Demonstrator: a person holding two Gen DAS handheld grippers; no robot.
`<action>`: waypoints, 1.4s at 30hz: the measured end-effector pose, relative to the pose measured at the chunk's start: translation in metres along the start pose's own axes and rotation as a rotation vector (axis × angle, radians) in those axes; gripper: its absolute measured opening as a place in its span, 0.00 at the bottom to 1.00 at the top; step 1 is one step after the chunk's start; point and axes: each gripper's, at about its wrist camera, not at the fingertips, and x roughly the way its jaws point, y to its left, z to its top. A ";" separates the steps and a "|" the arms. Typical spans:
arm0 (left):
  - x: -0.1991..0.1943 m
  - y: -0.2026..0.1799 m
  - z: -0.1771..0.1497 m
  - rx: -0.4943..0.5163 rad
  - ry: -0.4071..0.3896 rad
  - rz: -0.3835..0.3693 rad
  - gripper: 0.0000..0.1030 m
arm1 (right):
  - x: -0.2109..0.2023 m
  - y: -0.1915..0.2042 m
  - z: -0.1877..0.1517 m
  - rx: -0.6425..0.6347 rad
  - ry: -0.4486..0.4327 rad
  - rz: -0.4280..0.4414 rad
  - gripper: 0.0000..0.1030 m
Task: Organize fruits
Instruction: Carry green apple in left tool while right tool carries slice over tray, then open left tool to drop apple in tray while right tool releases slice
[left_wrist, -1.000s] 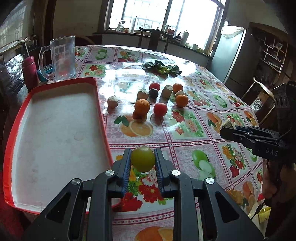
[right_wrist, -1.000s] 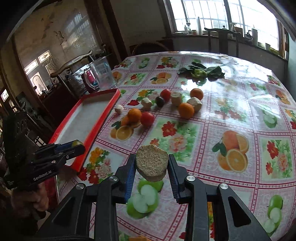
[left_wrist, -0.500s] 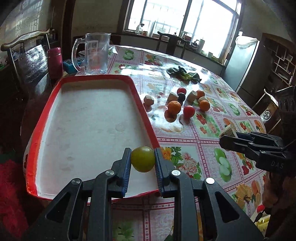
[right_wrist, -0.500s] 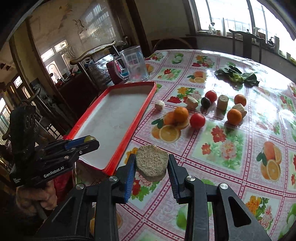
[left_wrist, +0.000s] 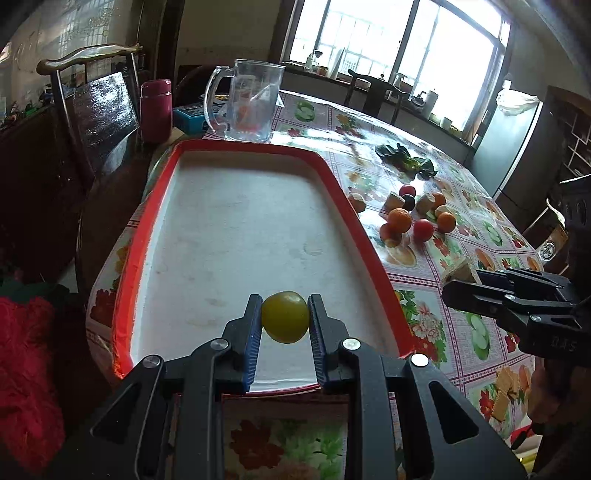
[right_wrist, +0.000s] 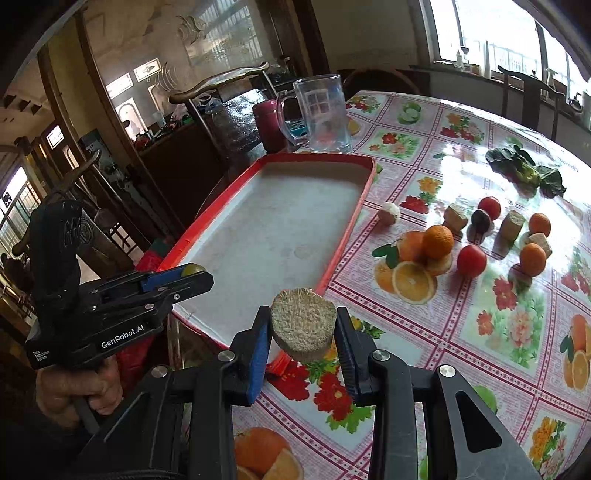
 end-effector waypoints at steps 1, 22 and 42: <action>-0.001 0.004 0.000 -0.005 -0.002 0.004 0.21 | 0.004 0.004 0.002 -0.005 0.006 0.007 0.33; 0.019 0.045 -0.003 -0.025 0.079 0.069 0.21 | 0.092 0.049 0.014 -0.119 0.178 0.048 0.34; 0.001 0.029 0.004 -0.019 0.050 0.088 0.35 | 0.030 0.022 0.001 -0.068 0.041 0.026 0.41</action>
